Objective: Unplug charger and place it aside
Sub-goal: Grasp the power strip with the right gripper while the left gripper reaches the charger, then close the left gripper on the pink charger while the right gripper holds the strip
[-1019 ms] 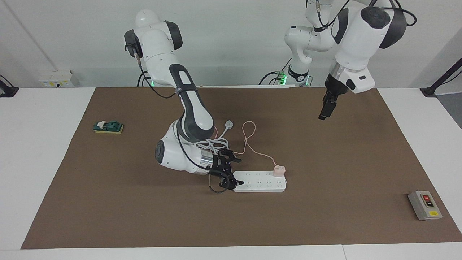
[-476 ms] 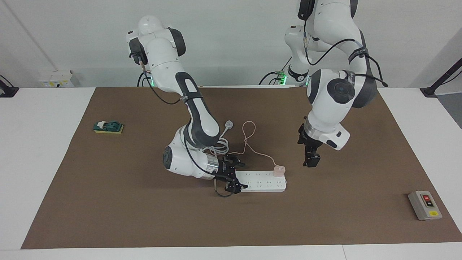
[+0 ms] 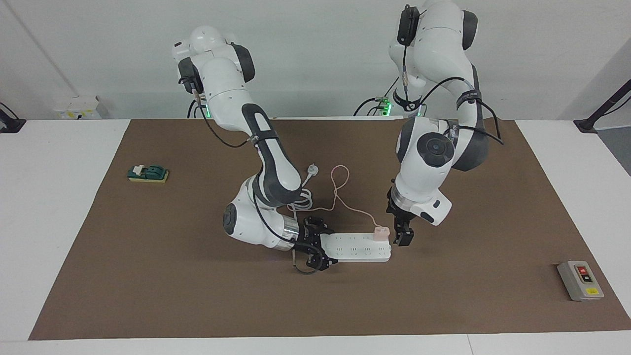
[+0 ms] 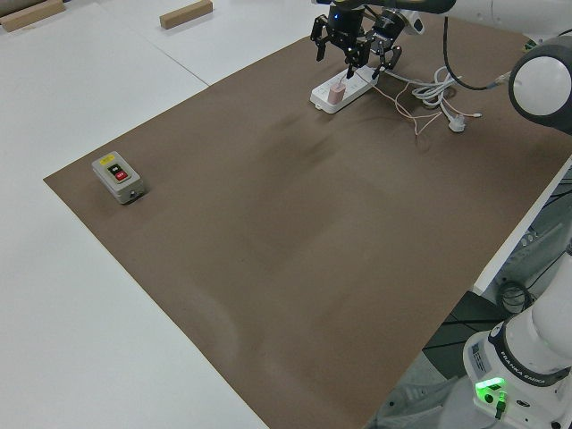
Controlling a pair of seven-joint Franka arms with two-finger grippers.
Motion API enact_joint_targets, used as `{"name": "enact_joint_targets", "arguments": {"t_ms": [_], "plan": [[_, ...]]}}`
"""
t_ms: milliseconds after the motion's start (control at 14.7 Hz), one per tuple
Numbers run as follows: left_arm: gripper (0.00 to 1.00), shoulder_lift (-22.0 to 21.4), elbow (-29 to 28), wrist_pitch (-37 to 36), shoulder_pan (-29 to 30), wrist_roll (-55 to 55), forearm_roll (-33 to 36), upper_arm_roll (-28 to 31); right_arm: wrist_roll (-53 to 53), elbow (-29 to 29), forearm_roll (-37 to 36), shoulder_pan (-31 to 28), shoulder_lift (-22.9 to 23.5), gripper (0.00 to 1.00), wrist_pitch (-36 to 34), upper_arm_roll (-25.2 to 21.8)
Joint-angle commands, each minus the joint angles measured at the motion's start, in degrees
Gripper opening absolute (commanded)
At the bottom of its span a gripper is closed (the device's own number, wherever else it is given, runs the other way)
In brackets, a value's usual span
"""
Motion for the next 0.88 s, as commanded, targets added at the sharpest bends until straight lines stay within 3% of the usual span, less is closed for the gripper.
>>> {"name": "enact_joint_targets", "arguments": {"t_ms": [0, 816], "plan": [[1.0, 0.0, -3.7, 4.5, -2.1, -0.6, -0.9, 1.0, -1.0, 2.0, -1.5, 0.9, 2.3, 1.0, 1.7, 0.3], [1.0, -0.3, -9.1, 10.0, -2.4, -0.1, -0.1, 1.1, -3.5, 1.6, -1.7, 1.5, 3.4, 1.0, 3.3, 0.2]]}}
